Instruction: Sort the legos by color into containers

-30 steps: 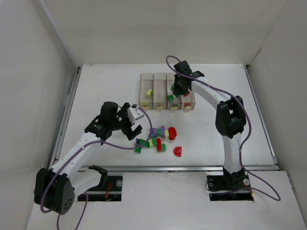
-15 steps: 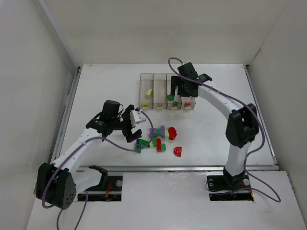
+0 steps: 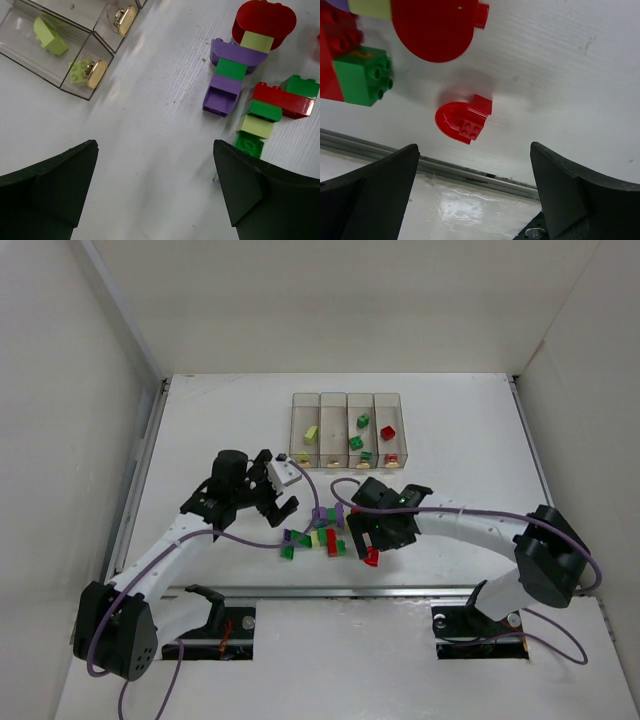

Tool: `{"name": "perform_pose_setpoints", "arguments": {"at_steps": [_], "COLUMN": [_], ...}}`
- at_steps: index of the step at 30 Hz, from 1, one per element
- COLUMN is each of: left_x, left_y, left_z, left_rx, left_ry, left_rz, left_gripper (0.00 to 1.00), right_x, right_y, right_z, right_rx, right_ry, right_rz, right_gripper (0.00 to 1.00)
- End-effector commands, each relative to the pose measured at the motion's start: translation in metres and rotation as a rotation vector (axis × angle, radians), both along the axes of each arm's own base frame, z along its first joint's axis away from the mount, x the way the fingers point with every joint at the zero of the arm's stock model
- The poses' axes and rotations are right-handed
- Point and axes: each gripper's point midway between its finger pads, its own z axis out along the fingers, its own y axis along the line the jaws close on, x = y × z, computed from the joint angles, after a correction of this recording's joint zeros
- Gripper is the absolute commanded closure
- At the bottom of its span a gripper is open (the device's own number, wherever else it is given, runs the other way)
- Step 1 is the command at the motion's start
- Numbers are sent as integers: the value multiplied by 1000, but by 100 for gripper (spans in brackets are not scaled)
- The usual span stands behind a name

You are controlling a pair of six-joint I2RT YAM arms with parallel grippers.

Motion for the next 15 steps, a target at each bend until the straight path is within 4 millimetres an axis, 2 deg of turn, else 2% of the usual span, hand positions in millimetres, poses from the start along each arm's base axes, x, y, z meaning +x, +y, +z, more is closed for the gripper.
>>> {"name": "perform_pose_setpoints", "arguments": {"at_steps": [1,2,7,14,15], "left_x": [8,7,5,3,4], "left_y": [-5,-5,-5,-3,-1], "left_z": [16,12,17,19,19], "left_rx": [-44,-41,-58,-60,-55], "left_ry": [-60,-52,-54,-50,-52], "left_rz": [30,30,40,53,60], "left_gripper": [1,1,1,1,1], "right_x": [-4,-6,0,4,4], "right_y": [12,13,26,8,7], "right_z": [0,-4,-17,-48,-51], "right_rx": [43,31,55,-85,-93], "right_ry": [-14,-5,-25,-15,-10], "right_rz": [-43,-34,-16,-65,-65], "right_gripper": [2,2,4,16,22]}}
